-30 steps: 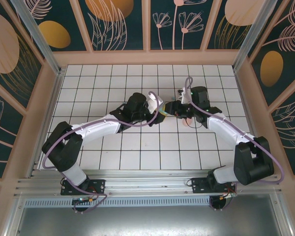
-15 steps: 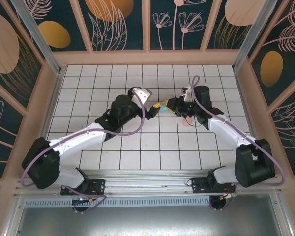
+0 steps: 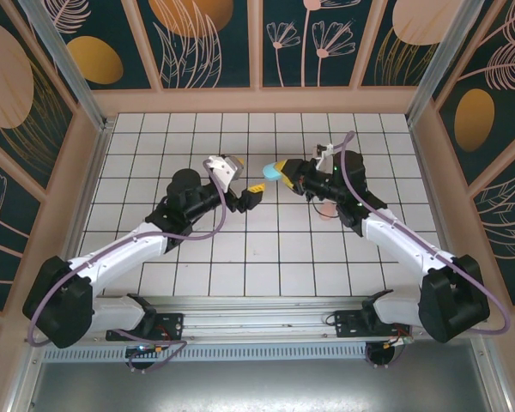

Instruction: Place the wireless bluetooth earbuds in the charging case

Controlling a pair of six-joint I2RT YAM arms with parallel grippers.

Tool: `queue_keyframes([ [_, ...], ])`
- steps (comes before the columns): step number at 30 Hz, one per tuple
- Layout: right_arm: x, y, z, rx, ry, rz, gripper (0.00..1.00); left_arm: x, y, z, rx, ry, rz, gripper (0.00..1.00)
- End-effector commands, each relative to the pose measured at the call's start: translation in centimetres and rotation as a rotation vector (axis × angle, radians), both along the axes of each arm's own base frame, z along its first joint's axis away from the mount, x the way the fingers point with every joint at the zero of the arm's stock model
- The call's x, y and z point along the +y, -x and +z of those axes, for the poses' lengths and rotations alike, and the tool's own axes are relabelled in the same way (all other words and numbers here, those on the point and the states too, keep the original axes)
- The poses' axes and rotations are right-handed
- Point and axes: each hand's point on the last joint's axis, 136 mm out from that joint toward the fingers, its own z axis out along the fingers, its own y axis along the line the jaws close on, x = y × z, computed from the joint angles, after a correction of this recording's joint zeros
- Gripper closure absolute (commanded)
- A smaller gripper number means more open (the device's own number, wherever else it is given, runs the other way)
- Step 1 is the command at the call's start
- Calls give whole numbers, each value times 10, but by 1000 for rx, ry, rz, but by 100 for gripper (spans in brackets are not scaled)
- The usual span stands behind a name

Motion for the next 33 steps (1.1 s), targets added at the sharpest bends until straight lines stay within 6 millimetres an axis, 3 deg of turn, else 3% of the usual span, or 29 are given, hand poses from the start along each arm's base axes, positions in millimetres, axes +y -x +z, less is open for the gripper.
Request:
queue_keyframes([
  [1, 6, 6, 43, -49, -102, 7, 94, -21, 16, 28, -28, 105, -165, 15],
  [9, 7, 15, 56, -36, -96, 37, 94, -34, 14, 34, -58, 129, -227, 22],
  [18, 2, 24, 64, -38, -106, 25, 94, -38, 17, 38, -66, 159, -272, 55],
  [24, 4, 28, 58, -25, -109, 33, 94, -31, 17, 44, -82, 189, -241, 35],
  [28, 7, 30, 60, -26, -119, 41, 94, -31, 15, 44, -77, 189, -234, 37],
  [33, 11, 32, 64, -36, -121, 47, 94, -30, 16, 45, -84, 208, -239, 46],
])
